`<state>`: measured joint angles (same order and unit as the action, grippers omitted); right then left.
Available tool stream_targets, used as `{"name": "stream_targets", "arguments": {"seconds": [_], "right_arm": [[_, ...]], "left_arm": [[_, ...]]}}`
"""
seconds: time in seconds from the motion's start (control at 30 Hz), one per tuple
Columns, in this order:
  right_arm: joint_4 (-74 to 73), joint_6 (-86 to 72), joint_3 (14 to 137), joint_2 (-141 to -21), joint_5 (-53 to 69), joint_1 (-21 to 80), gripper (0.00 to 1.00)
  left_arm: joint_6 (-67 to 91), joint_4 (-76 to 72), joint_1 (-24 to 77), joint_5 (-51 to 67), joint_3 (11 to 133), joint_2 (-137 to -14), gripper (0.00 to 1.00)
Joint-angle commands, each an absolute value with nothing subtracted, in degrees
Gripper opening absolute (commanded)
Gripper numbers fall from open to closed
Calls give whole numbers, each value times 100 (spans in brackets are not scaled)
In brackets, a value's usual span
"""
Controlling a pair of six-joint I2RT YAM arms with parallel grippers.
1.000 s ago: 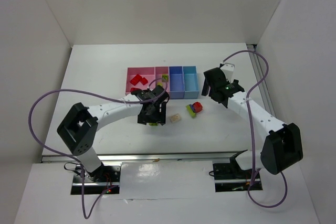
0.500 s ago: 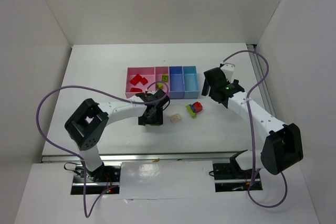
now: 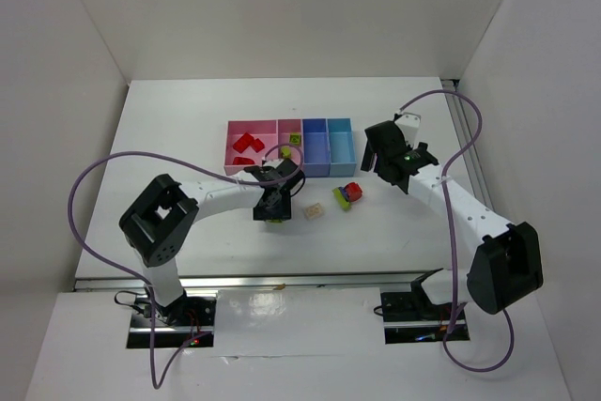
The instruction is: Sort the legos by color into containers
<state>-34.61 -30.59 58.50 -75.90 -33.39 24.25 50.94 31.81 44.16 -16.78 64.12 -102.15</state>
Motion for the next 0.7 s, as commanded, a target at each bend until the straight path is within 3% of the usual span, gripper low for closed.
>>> {"name": "stream_targets", "arguments": {"seconds": [0.0, 0.2, 0.3, 0.37, 0.67], "right_arm": [[-3428, -3129, 5871, -7374, -3463, 2479, 99], [-3349, -2718, 5941, -7427, -3016, 2479, 99], [-3349, -2287, 6283, -7672, -1954, 2479, 99], [-3349, -2084, 6590, -7813, -926, 2479, 99], [-2919, -2047, 7146, -8402, 3091, 2479, 97]], "left_arm": [[5010, 3067, 4403, -1723, 6390, -10283, 59], [4800, 3217, 4351, -1759, 6521, -9705, 44], [4055, 3217, 4298, -1259, 6775, -9423, 40], [3850, 3269, 4298, -1257, 6776, -9238, 28], [2761, 2426, 4298, -511, 6398, -8166, 28]]}}
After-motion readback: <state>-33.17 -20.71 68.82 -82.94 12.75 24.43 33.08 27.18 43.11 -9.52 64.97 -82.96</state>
